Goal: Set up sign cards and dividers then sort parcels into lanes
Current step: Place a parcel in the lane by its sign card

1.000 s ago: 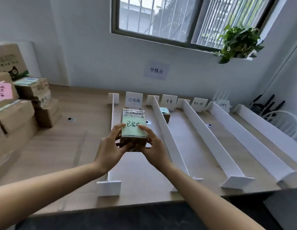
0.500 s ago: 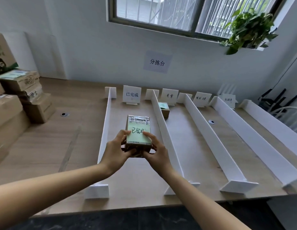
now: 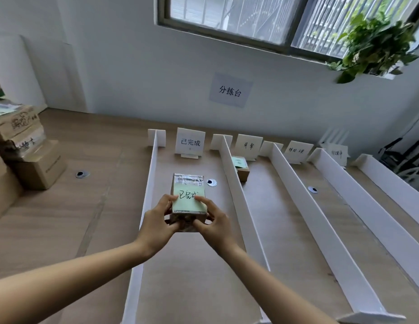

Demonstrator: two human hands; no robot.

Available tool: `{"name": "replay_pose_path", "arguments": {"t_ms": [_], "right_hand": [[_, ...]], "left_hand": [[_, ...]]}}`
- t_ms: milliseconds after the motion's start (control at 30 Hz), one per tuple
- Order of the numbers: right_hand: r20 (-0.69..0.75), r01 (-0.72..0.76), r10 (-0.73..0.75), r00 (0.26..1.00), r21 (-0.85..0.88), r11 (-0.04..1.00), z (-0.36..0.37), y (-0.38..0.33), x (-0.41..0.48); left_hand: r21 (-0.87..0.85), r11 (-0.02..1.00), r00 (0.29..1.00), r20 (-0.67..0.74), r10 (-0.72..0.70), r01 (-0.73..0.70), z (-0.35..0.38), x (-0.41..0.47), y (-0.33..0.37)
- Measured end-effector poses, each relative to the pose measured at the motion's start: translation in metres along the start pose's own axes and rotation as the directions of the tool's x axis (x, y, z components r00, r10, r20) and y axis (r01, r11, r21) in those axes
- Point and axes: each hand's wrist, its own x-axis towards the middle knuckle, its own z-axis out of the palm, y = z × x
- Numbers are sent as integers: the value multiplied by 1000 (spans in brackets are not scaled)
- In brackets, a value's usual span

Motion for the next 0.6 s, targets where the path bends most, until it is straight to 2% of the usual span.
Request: {"name": "replay_pose_path", "arguments": {"t_ms": [300, 600], "right_hand": [[-6, -117, 117, 993, 22, 993, 25, 36, 49], [65, -253, 249, 966, 60, 966, 38, 80, 76]], "left_hand": [[-5, 997, 994, 74, -79, 79, 2, 49, -42], [-31, 981, 979, 83, -188, 191, 24, 64, -84]]}}
